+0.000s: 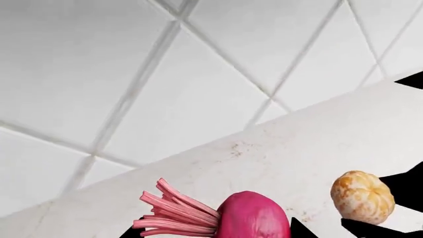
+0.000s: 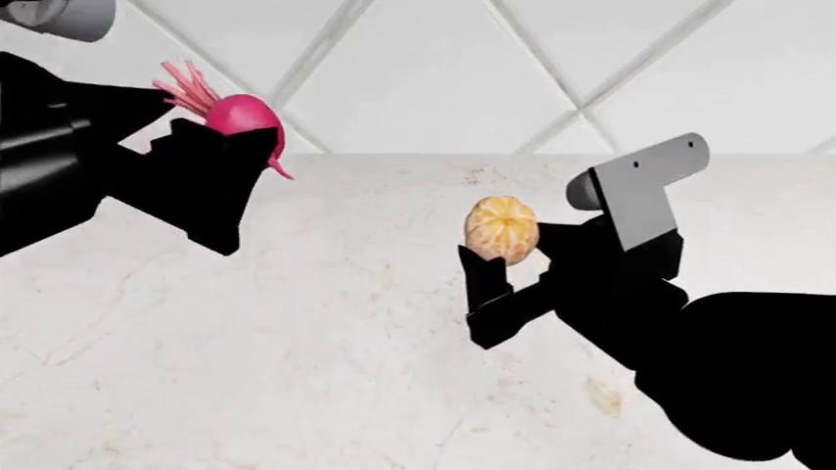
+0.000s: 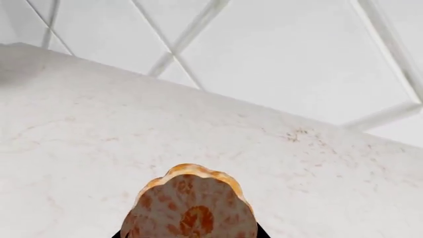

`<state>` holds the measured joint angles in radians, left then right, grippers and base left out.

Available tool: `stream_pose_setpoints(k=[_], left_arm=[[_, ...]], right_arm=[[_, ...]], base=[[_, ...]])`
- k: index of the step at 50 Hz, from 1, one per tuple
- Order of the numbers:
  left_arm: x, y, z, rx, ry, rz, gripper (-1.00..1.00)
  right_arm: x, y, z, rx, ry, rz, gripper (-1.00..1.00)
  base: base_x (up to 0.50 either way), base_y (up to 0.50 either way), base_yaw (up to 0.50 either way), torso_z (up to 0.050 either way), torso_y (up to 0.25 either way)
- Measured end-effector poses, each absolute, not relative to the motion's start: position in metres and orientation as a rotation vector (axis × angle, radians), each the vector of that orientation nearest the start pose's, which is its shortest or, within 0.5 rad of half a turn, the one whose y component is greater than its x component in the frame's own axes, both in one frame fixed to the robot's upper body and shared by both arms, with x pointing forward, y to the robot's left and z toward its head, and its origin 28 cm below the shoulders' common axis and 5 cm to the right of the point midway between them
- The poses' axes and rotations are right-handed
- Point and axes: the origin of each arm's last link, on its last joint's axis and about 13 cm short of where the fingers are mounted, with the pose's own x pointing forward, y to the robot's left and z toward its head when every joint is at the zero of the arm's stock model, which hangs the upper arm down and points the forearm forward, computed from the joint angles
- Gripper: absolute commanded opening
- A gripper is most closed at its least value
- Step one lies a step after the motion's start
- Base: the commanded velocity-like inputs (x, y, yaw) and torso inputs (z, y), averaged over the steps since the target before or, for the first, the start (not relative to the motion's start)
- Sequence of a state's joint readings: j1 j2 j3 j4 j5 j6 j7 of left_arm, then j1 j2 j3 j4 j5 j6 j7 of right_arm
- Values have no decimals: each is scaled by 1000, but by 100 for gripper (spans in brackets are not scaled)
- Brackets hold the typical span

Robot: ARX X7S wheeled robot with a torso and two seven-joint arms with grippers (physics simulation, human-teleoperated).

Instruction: Pick the beet, tangerine from the counter and place them in the cabinet. Then close the cabinet.

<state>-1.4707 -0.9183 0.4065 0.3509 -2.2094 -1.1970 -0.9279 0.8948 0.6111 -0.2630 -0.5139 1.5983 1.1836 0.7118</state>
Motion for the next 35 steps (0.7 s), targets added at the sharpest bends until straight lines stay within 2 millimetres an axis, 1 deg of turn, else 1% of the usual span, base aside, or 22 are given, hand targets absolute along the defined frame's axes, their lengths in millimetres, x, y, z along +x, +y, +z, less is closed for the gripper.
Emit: stream_pose_setpoints(k=[8,15,24,35], left_arm=[[168,262,386,137,34,-450,-100],[156,256,402,136,-49,-465,-100],[147,247,416,147,-143,-491,-100],[146,235,430,164,-248,-511,-100]], right_arm=[[222,-106,246,-83,224,489,-100],[221,-105,247,-83,221,493,-100],[219,-104,247,-80,218,497,-100],[219,-103,245,-75,217,501,-100]], base=[[0,0,0,0,0],[0,0,0,0,0],[0,0,0,0,0],[0,0,0,0,0]])
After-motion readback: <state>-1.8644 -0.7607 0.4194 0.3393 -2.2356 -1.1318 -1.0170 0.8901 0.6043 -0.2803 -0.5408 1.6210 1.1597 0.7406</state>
